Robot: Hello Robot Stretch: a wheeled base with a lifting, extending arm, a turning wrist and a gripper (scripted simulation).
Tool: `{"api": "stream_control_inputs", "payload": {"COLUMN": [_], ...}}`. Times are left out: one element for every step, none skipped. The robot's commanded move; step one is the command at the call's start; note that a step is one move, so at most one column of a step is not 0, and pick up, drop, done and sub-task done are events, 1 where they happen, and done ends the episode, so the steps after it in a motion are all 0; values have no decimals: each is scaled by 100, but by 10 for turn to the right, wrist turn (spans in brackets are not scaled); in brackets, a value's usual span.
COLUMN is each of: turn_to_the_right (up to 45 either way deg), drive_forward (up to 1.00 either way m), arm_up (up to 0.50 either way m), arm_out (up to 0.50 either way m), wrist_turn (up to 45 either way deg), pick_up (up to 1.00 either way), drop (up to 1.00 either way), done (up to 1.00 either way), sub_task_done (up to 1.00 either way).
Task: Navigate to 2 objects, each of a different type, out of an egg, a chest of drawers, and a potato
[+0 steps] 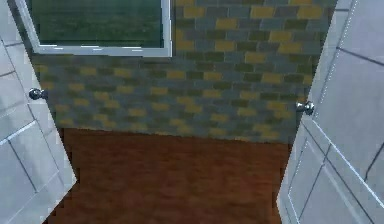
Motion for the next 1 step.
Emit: {"api": "stream_control_inputs", "payload": {"turn_to_the_right": [0], "drive_forward": [100], "arm_up": [0], "arm_out": [0], "wrist_turn": [0], "pick_up": [0], "drop": [0], "done": [0], "sub_task_done": [0]}}
